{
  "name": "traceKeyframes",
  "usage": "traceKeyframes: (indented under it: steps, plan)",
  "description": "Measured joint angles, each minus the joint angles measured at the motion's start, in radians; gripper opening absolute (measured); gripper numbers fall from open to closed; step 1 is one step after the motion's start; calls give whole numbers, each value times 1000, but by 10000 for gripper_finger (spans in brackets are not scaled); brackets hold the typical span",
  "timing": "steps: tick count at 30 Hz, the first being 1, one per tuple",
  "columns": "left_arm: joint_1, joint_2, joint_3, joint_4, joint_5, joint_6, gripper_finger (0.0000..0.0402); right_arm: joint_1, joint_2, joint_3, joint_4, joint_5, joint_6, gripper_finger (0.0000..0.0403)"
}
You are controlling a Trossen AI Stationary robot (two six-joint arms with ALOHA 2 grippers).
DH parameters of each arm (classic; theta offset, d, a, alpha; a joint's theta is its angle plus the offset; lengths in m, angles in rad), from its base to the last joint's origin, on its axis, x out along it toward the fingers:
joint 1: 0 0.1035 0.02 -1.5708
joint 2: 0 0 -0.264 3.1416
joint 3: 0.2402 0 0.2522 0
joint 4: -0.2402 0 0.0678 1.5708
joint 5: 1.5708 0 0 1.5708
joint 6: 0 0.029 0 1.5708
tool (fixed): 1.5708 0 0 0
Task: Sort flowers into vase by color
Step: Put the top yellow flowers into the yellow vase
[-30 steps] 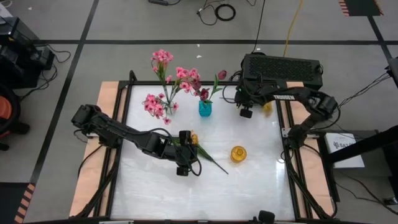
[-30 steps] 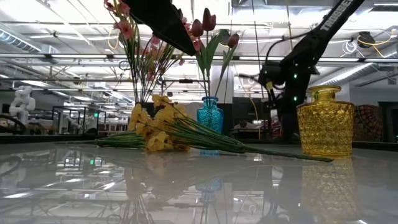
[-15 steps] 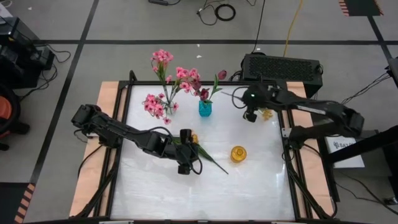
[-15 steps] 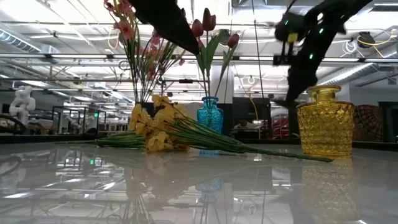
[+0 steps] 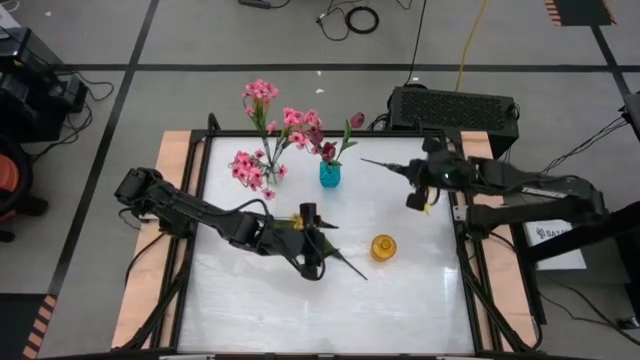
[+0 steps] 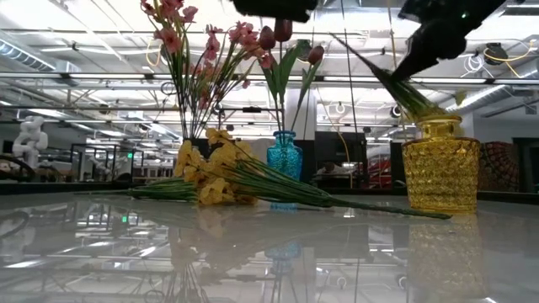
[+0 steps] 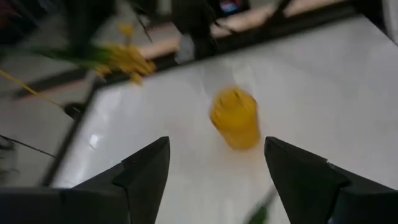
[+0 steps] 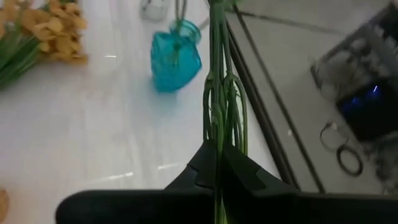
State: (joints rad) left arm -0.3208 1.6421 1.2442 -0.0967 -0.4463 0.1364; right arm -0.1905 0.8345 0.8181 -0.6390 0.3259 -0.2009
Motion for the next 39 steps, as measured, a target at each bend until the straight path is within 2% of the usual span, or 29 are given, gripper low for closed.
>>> traceKeyframes:
  steps: [4, 11, 14, 18, 24, 28, 39]
  plan:
    - [-7, 0, 0, 109, -84, 45, 269, 143, -3, 0, 3, 114, -83, 0]
    - [-35, -1, 2, 272, -129, 138, 269, 390, 42, 0, 100, 383, -284, 0]
    - [-60, -1, 33, 279, -225, 195, 269, 466, 76, 0, 146, 476, -307, 0]
    - [-77, -2, 56, 282, -303, 252, 269, 533, 125, 0, 228, 493, -324, 0]
    - [-86, -2, 61, 250, -303, 270, 269, 591, 208, 1, 392, 517, -440, 0]
    - [-86, -1, 61, 232, -303, 280, 264, 606, 260, 34, 414, 540, -472, 0]
    - [-86, -1, 61, 215, -303, 324, 172, 612, 367, 129, 412, 542, -467, 0]
